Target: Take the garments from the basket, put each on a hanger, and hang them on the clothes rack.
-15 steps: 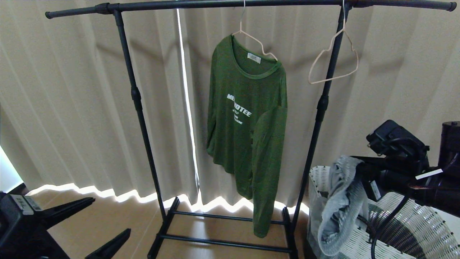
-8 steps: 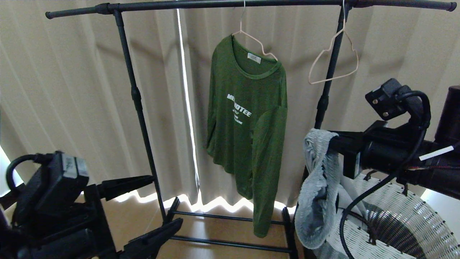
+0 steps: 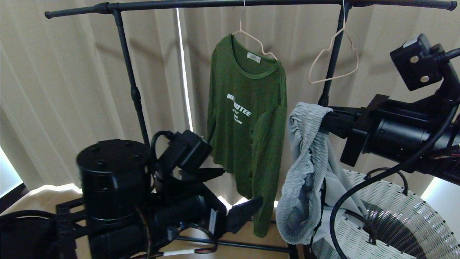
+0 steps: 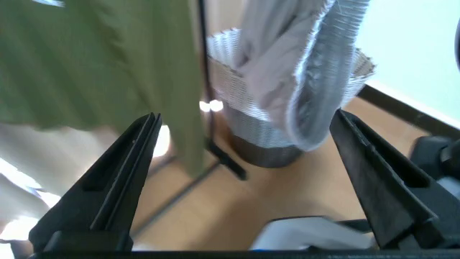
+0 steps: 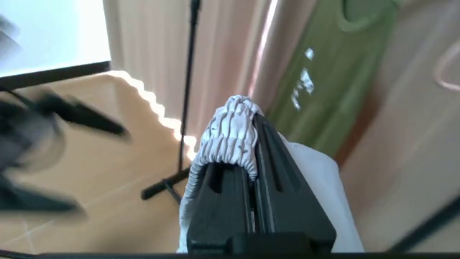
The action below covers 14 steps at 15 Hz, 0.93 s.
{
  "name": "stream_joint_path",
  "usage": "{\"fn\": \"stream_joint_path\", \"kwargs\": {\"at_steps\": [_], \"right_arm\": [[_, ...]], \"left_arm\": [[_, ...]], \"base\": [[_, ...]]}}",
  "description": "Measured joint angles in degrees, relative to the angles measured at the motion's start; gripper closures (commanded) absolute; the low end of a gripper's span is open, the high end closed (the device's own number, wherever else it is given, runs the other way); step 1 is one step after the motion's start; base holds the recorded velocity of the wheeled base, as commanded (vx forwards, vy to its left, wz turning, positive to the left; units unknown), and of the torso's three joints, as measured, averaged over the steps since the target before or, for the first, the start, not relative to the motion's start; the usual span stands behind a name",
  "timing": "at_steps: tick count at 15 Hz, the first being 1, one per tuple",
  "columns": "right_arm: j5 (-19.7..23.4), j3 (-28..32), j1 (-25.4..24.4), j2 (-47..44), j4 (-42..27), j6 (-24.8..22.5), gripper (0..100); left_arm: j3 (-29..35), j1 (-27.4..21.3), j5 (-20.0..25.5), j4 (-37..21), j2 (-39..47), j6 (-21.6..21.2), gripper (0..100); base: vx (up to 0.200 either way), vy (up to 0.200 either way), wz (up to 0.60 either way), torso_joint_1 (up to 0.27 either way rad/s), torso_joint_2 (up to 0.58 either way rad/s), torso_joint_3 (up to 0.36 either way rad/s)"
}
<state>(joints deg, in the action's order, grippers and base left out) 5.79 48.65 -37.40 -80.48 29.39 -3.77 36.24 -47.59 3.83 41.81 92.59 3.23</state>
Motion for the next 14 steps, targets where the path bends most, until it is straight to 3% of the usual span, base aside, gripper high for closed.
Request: {"fn": "stream_joint_path", "kwargs": {"at_steps": [3, 8, 14], "right_arm": [[0.0, 1.58, -1.84, 0.05, 0.11, 0.16, 100], [0.0, 3.33, -3.5, 0.5, 2.08, 2.86, 100], [-0.05, 3.61, -3.3, 1.82, 1.89, 2.88, 100]], "left_arm": [[3.47, -3.49, -3.83, 0.9, 7.28, 1.52, 0], [7.41, -4.3, -8.64, 8.13, 17.69, 5.39, 0], [3.61, -4.08, -12.08, 8.3, 21.03, 5.52, 0]], "base": [[0.0, 0.0, 0.0, 0.0, 0.0, 0.0], [0.0, 0.0, 0.0, 0.0, 0.0, 0.0], [0.0, 0.0, 0.0, 0.0, 0.0, 0.0]]}}
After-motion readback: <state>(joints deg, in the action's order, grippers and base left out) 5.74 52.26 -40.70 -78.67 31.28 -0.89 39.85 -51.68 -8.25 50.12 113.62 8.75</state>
